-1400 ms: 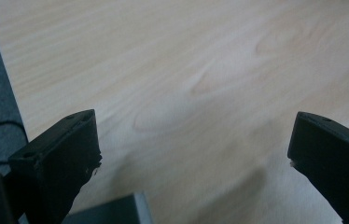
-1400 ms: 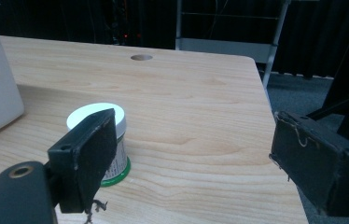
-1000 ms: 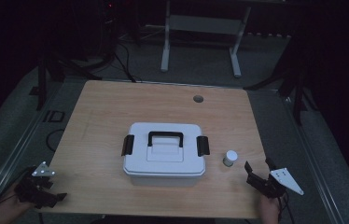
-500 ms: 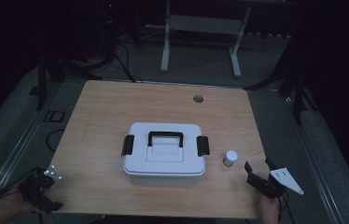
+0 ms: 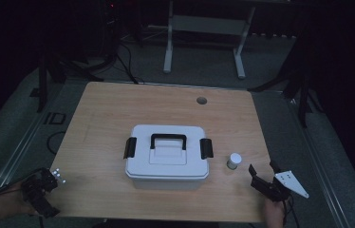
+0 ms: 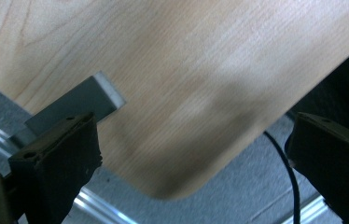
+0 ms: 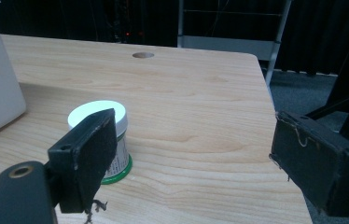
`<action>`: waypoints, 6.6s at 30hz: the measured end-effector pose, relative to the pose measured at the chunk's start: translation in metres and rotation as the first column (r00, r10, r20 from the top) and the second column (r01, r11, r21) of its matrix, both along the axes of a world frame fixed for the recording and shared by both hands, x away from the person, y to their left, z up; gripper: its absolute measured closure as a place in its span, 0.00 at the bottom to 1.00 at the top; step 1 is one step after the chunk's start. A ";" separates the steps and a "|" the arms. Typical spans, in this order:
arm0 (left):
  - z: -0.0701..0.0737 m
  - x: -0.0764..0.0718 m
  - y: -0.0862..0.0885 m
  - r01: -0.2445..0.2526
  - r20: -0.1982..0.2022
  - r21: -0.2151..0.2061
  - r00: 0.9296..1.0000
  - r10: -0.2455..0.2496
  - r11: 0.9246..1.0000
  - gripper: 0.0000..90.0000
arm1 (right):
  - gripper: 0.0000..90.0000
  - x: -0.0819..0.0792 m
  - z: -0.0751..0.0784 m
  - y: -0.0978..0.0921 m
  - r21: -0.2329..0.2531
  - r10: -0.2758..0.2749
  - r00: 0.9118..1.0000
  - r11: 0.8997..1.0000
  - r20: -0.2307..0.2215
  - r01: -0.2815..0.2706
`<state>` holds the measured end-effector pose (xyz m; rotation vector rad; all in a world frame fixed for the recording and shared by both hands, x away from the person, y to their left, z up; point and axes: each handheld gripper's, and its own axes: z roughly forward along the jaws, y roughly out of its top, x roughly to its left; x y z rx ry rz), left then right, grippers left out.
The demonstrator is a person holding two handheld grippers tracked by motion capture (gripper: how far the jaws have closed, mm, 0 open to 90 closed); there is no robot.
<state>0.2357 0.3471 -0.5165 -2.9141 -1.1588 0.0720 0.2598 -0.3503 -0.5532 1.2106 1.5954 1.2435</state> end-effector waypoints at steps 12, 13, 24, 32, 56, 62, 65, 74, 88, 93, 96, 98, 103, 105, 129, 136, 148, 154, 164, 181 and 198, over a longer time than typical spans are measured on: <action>0.016 0.014 -0.018 0.059 -0.073 0.074 0.996 -0.054 0.995 0.03 | 0.15 0.000 0.000 0.000 -0.005 0.001 1.000 1.000 -0.004 -0.001; 0.017 0.015 -0.020 0.059 -0.075 0.078 0.996 -0.053 0.995 0.03 | 0.15 0.000 0.000 0.000 -0.004 0.001 1.000 1.000 -0.004 -0.001; 0.034 0.023 -0.034 0.092 -0.080 0.041 0.993 -0.089 0.995 0.03 | 0.15 0.001 0.000 0.001 -0.008 0.001 1.000 1.000 -0.006 -0.001; 0.054 0.031 -0.048 0.132 -0.069 0.051 0.989 -0.128 0.990 0.03 | 0.15 0.001 -0.001 0.000 -0.006 0.001 1.000 1.000 -0.008 -0.001; 0.102 0.054 -0.109 0.278 -0.047 0.038 0.960 -0.277 0.960 0.03 | 0.15 0.001 -0.001 0.000 -0.004 0.005 1.000 1.000 -0.007 -0.005; 0.121 0.059 -0.125 0.319 -0.034 0.030 0.947 -0.318 0.947 0.03 | 0.15 0.001 -0.001 0.000 -0.004 0.005 1.000 1.000 -0.007 -0.005; 0.127 0.062 -0.134 0.338 -0.033 0.037 0.941 -0.337 0.940 0.04 | 0.15 0.001 -0.001 0.000 -0.003 0.006 1.000 1.000 -0.007 -0.006; 0.143 0.073 -0.157 0.360 -0.009 -0.009 0.933 -0.360 0.933 0.04 | 0.15 0.001 -0.001 0.000 -0.001 0.010 1.000 1.000 -0.008 -0.010; 0.157 0.092 -0.197 0.450 0.011 0.027 0.893 -0.450 0.893 0.06 | 0.15 0.001 -0.001 -0.001 0.007 0.013 1.000 1.000 -0.008 -0.013; 0.161 0.102 -0.211 0.466 0.021 0.027 0.884 -0.467 0.884 0.06 | 0.15 0.001 -0.001 -0.001 0.009 0.014 1.000 1.000 -0.009 -0.014; 0.163 0.107 -0.219 0.480 0.024 0.041 0.876 -0.481 0.876 0.06 | 0.15 0.001 -0.001 -0.001 0.010 0.016 1.000 1.000 -0.008 -0.015; 0.164 0.110 -0.225 0.486 0.023 0.045 0.873 -0.487 0.873 0.06 | 0.15 0.001 -0.001 -0.002 0.011 0.016 1.000 1.000 -0.008 -0.016; 0.166 0.114 -0.236 0.507 0.040 0.058 0.860 -0.509 0.860 0.06 | 0.15 0.000 -0.001 -0.002 0.016 0.018 1.000 1.000 -0.008 -0.018; 0.166 0.115 -0.240 0.515 0.031 0.054 0.856 -0.517 0.856 0.06 | 0.15 0.000 -0.001 -0.002 0.018 0.018 1.000 1.000 -0.008 -0.018; 0.157 0.151 -0.276 0.545 0.089 0.021 0.834 -0.545 0.838 0.15 | 0.15 0.000 -0.001 -0.003 0.034 0.028 1.000 0.999 -0.006 -0.027; 0.153 0.149 -0.290 0.586 0.069 0.032 0.807 -0.587 0.809 0.36 | 0.15 0.000 -0.001 -0.004 0.041 0.032 0.999 0.999 -0.008 -0.032; 0.146 0.144 -0.301 0.610 0.032 0.034 0.791 -0.611 0.791 0.69 | 0.15 0.000 -0.001 -0.004 0.039 0.034 0.999 0.999 -0.009 -0.033; 0.145 0.143 -0.303 0.617 0.027 0.055 0.785 -0.619 0.785 0.78 | 0.15 0.000 -0.001 -0.004 0.039 0.033 0.999 0.999 -0.010 -0.032; 0.144 0.142 -0.304 0.626 0.020 0.036 0.779 -0.627 0.779 0.88 | 0.15 0.000 -0.001 -0.004 0.037 0.033 0.999 0.999 -0.011 -0.032; 0.145 0.143 -0.303 0.626 0.010 0.018 0.780 -0.626 0.780 0.93 | 0.15 0.000 -0.001 -0.003 0.035 0.032 0.999 0.999 -0.014 -0.031; 0.149 0.141 -0.300 0.632 0.028 0.013 0.775 -0.632 0.775 0.93 | 0.15 0.001 -0.001 -0.004 0.038 0.028 0.999 0.999 -0.015 -0.028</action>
